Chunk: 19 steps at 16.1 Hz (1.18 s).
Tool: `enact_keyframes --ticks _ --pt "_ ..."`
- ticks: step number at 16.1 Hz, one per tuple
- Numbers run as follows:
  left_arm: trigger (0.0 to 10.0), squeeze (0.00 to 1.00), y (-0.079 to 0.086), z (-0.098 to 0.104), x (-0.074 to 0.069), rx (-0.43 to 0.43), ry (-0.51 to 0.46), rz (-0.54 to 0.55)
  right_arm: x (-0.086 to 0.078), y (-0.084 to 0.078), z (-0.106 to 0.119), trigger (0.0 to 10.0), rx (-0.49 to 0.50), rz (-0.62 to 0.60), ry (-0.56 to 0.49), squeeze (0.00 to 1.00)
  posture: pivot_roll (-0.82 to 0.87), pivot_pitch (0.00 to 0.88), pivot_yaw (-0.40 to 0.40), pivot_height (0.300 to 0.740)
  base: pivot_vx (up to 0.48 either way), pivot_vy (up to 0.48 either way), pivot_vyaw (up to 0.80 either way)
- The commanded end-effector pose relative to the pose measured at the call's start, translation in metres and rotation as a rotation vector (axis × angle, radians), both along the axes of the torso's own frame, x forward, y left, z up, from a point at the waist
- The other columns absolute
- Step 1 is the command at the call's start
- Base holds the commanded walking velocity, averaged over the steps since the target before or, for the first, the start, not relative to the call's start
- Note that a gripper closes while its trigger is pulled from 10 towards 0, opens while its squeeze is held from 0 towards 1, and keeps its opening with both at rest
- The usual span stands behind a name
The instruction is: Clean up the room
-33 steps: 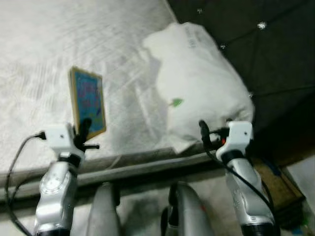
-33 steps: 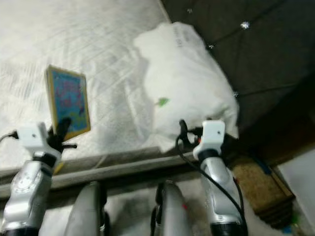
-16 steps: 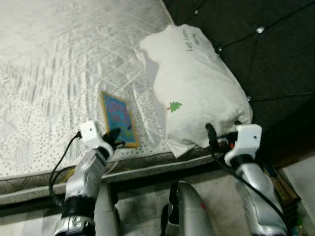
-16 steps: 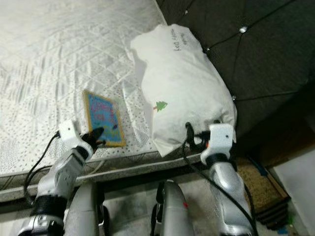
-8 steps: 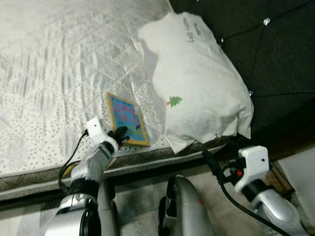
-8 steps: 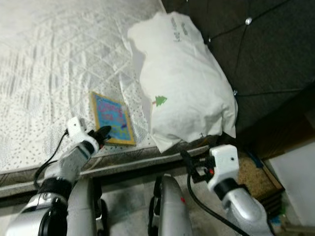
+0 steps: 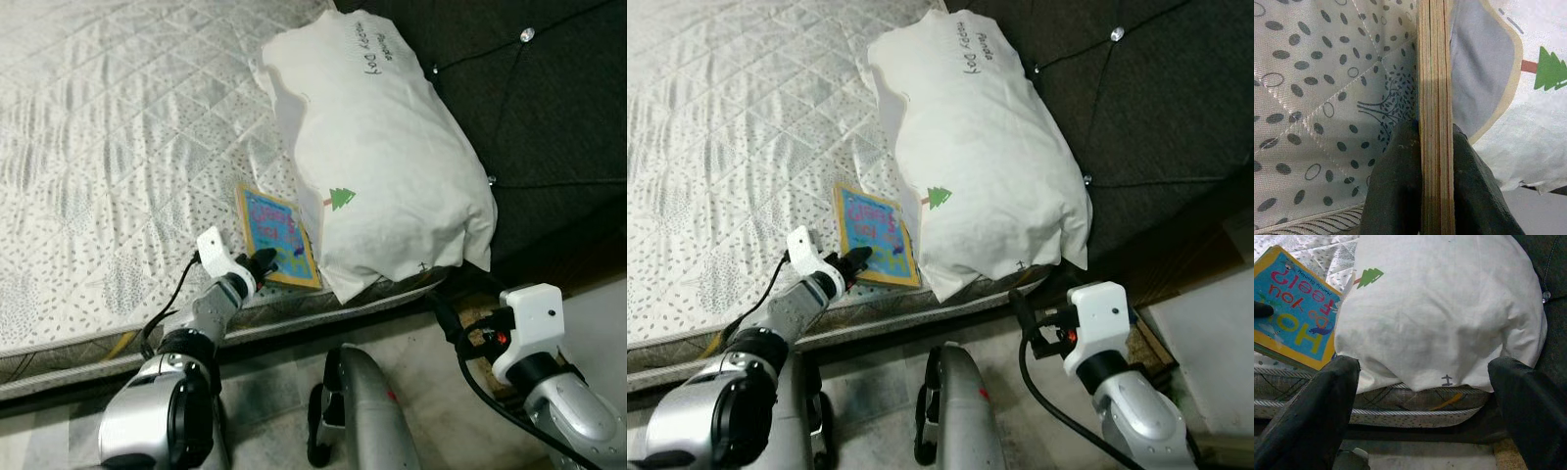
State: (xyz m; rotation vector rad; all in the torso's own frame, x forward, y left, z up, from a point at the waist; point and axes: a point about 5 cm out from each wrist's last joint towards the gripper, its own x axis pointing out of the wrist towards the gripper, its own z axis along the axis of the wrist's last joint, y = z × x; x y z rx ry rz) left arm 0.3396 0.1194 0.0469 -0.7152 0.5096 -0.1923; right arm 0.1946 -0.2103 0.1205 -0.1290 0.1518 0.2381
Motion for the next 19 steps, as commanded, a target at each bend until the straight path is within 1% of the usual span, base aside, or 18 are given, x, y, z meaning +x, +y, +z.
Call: enact_keyframes --ticks 1,2,3,4,6,8,10,13,14,17,19 --pt "10.0 0.00 -0.005 -0.005 -0.004 -0.005 0.021 -0.024 -0.003 -0.005 0.005 10.0 -0.036 -0.009 -0.011 0.00 -0.27 0.264 -0.178 0.631 0.000 0.000 0.00" --pt "10.0 0.40 -0.001 -0.003 -0.001 0.001 0.005 -0.018 -0.002 -0.005 0.005 10.0 -0.038 -0.015 -0.013 0.00 -0.27 0.266 -0.178 0.631 0.000 0.000 0.00" --pt "10.0 0.53 0.002 -0.002 0.000 0.000 0.002 -0.011 -0.001 -0.005 0.006 10.0 -0.037 -0.018 -0.013 0.00 -0.27 0.266 -0.178 0.631 0.000 0.000 0.00" --pt "10.0 1.00 0.003 -0.002 0.000 0.005 0.006 -0.016 -0.001 -0.005 0.006 10.0 -0.038 -0.021 -0.014 0.00 -0.27 0.266 -0.177 0.631 0.000 0.000 0.00" --pt "10.0 1.00 0.006 -0.004 -0.001 0.041 0.017 -0.041 0.001 -0.005 0.006 10.0 -0.040 -0.029 -0.020 0.00 -0.27 0.266 -0.175 0.631 0.000 0.000 0.00" --pt "10.0 1.00 0.012 -0.002 0.002 0.068 0.001 -0.018 0.002 -0.003 0.006 10.0 -0.037 -0.031 -0.025 0.00 -0.27 0.262 -0.172 0.631 0.000 0.000 0.00" --pt "10.0 1.00 0.014 0.000 0.003 0.073 -0.003 -0.018 0.003 -0.002 0.006 10.0 -0.035 -0.031 -0.027 0.00 -0.26 0.260 -0.171 0.631 0.000 0.000 0.00" --pt "10.0 1.00 0.023 0.003 0.006 0.098 -0.016 0.001 0.007 0.000 0.005 10.0 -0.025 -0.028 -0.034 0.00 -0.25 0.251 -0.168 0.631 0.000 0.000 0.00" --pt "10.0 1.00 0.027 0.002 0.005 0.111 -0.013 -0.003 0.009 0.002 0.005 10.0 -0.023 -0.025 -0.036 0.00 -0.24 0.248 -0.166 0.631 0.000 0.000 0.00" --pt "10.0 1.00 0.027 -0.003 0.001 0.108 -0.001 -0.006 0.014 0.005 0.004 10.0 -0.013 -0.023 -0.043 0.00 -0.23 0.245 -0.161 0.631 0.000 0.000 0.00" --pt "10.0 1.00 0.027 -0.011 -0.005 0.120 0.025 -0.018 0.016 0.009 0.003 10.0 -0.004 -0.018 -0.046 0.00 -0.23 0.243 -0.157 0.631 0.000 0.000 0.00"
